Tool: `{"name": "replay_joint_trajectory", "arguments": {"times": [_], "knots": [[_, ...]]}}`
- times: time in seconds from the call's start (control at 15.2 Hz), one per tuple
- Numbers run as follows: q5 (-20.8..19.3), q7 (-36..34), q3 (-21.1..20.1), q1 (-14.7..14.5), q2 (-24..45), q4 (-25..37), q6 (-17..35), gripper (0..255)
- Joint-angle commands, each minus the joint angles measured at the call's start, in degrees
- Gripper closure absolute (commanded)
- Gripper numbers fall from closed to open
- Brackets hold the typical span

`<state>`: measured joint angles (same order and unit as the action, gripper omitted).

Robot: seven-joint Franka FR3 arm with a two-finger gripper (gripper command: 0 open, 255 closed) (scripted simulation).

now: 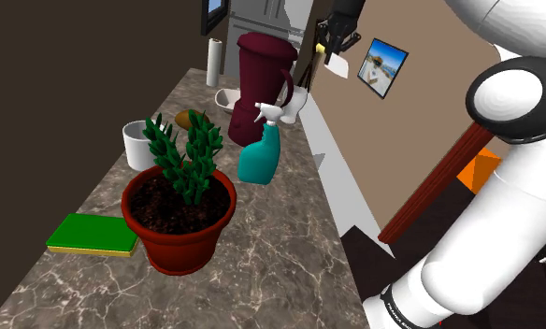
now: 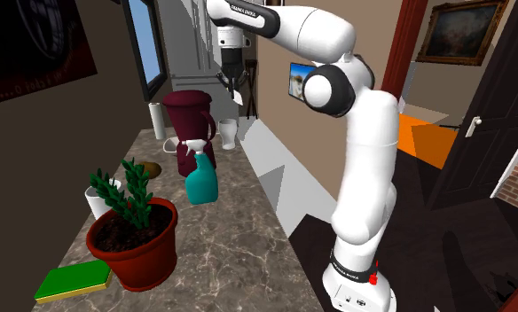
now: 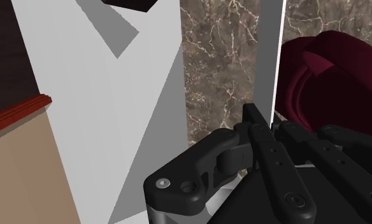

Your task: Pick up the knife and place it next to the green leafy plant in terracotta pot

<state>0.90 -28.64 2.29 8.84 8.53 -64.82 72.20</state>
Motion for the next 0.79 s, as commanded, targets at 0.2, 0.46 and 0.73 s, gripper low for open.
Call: {"name": "replay_joint_trajectory", "arguments": {"times": [0.2, 0.46, 0.73], "knots": [[0.2, 0.1, 0.1, 0.2, 4.2, 10.5, -6.3, 255], [0.6, 0.1, 0.1, 0.6, 10.9, 24.8, -13.9, 255], [0.0, -2.6, -0.6, -1.9, 0.4, 9.7, -9.3, 255]]}}
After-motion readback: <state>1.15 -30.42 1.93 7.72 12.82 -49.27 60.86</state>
